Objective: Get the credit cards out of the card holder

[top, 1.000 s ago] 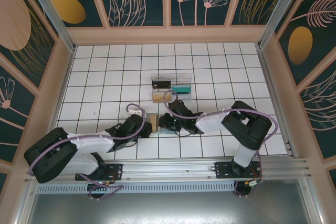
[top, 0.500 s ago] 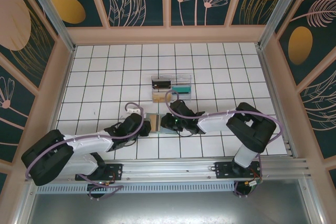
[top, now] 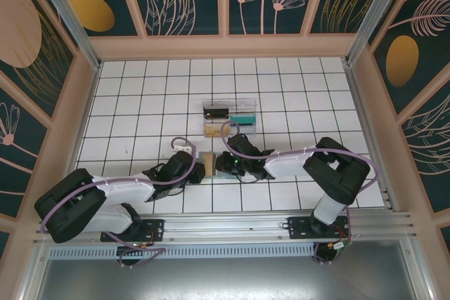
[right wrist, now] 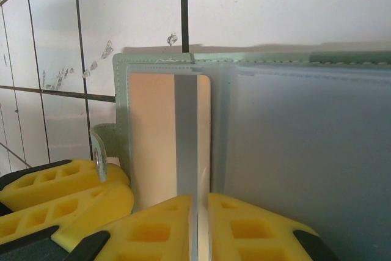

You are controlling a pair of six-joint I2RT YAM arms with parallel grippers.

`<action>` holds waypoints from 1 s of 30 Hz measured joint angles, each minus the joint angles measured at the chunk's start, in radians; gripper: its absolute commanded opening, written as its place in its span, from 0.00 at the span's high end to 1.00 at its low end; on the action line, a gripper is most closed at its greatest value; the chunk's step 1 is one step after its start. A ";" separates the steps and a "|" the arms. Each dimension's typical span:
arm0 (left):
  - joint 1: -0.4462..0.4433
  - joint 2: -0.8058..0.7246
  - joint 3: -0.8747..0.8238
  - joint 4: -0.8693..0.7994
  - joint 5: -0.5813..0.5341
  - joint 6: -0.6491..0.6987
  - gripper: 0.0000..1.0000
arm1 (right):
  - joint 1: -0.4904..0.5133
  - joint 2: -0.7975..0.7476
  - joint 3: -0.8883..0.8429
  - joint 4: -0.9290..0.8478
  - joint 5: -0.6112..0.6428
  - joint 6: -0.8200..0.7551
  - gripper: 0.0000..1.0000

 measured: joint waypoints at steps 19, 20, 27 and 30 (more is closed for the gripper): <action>0.000 -0.034 0.049 -0.019 0.010 0.023 0.79 | 0.000 -0.101 -0.001 -0.108 0.083 -0.042 0.84; 0.000 -0.027 0.050 -0.020 0.010 0.023 0.79 | 0.000 -0.103 -0.001 -0.111 0.087 -0.045 0.84; 0.000 0.033 0.050 -0.038 0.010 0.023 0.80 | -0.005 -0.104 -0.027 -0.119 0.103 -0.045 0.84; 0.000 0.043 0.053 -0.037 0.010 0.023 0.80 | -0.006 -0.104 -0.040 -0.119 0.103 -0.045 0.84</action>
